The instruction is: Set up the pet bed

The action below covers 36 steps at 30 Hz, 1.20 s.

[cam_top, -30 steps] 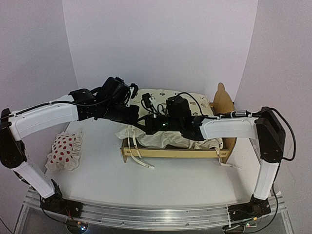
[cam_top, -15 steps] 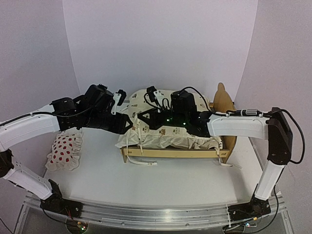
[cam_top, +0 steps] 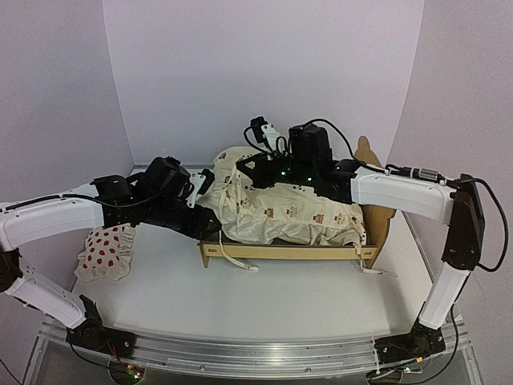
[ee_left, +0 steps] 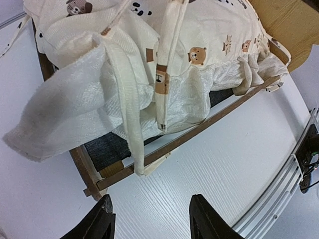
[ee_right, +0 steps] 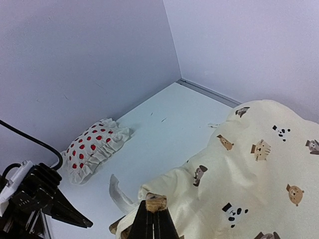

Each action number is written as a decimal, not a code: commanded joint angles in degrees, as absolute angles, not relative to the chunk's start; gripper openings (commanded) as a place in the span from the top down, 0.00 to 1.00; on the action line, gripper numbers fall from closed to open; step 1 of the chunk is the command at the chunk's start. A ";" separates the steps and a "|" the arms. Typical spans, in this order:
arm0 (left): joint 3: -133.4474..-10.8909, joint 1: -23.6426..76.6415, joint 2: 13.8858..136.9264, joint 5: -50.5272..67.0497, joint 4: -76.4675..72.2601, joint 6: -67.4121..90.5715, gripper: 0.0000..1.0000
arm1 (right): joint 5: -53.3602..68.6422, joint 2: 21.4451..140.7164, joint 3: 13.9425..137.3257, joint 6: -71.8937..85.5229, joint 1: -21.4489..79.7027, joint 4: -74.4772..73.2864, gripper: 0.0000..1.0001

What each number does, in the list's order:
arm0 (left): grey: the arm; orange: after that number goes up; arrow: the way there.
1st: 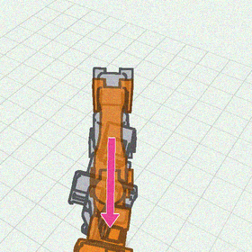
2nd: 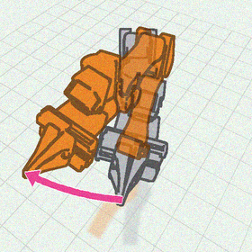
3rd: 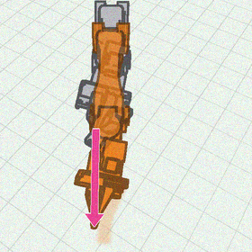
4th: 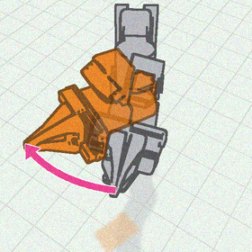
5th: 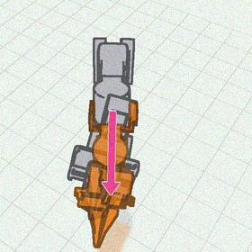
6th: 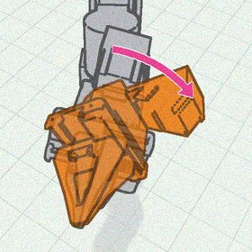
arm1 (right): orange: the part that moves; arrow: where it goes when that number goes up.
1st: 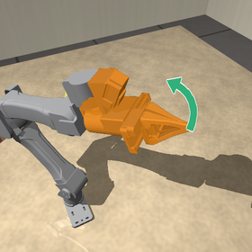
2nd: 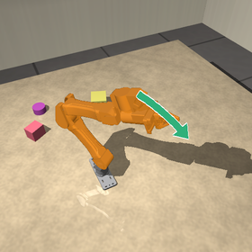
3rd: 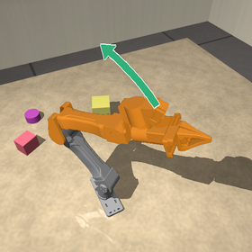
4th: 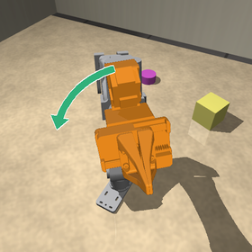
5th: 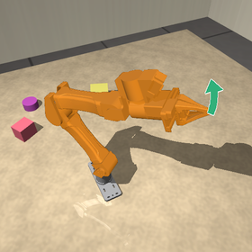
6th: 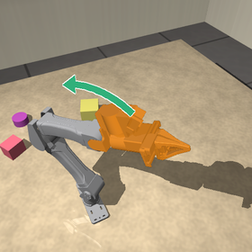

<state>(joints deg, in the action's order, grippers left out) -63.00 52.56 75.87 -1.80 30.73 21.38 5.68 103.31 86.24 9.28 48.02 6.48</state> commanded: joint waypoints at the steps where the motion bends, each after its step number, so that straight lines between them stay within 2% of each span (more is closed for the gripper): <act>1: -62.71 52.74 79.56 -2.08 24.08 19.85 0.50 | 4.19 99.35 87.78 8.44 47.25 6.06 1.00; 6: -64.18 52.74 85.49 -2.96 21.46 19.61 0.54 | 4.13 98.68 87.24 8.44 46.93 6.03 1.00; 14: -67.13 52.82 91.03 -4.95 23.06 20.95 0.68 | 3.97 98.04 86.87 7.68 46.73 5.80 1.00; 16: -67.20 52.85 91.41 -4.98 23.07 21.12 0.77 | 3.88 97.97 86.69 7.48 46.70 5.80 1.00; 19: -68.15 53.03 91.85 -4.92 23.42 21.48 0.99 | 3.51 97.70 86.33 7.19 46.67 5.80 1.00; 36: -79.98 54.14 90.74 -10.79 21.74 19.18 1.00 | -3.54 92.06 82.43 6.07 44.18 3.76 1.00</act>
